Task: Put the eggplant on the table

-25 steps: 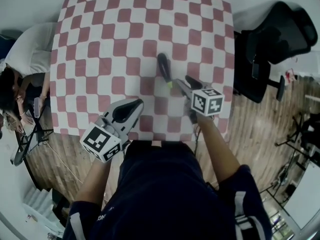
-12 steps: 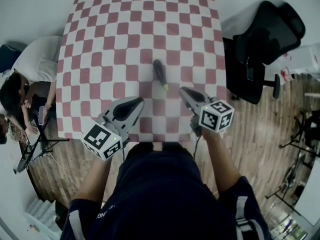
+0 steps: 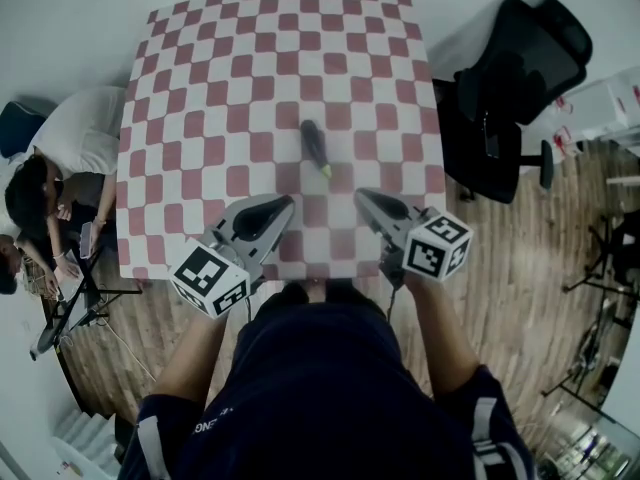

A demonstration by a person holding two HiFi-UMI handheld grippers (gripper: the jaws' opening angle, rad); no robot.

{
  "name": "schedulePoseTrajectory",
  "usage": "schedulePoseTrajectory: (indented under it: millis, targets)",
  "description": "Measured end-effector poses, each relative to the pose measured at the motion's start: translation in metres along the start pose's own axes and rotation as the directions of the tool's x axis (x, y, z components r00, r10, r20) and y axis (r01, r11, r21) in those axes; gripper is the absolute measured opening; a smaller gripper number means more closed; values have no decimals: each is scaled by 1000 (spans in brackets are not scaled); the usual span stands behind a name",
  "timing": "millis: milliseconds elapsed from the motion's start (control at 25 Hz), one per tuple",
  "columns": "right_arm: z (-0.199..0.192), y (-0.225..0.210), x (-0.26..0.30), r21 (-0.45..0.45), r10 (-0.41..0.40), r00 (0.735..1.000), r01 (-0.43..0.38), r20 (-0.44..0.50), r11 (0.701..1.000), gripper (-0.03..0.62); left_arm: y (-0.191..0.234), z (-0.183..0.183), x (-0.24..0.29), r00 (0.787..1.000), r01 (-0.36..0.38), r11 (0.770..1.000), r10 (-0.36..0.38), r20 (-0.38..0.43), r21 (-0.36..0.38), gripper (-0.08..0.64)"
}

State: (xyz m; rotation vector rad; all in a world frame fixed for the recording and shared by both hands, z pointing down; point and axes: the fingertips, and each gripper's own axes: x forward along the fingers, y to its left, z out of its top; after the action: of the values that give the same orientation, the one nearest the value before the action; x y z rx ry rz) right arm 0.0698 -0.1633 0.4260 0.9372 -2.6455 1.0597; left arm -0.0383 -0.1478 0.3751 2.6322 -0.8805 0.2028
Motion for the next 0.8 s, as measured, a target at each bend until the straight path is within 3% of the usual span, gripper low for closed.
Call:
schedulePoseTrajectory:
  millis: [800]
  targets:
    - [-5, 33, -4, -56, 44, 999, -44, -8, 997, 17, -13, -1, -2, 1000, 10, 1000, -10, 5, 12, 35]
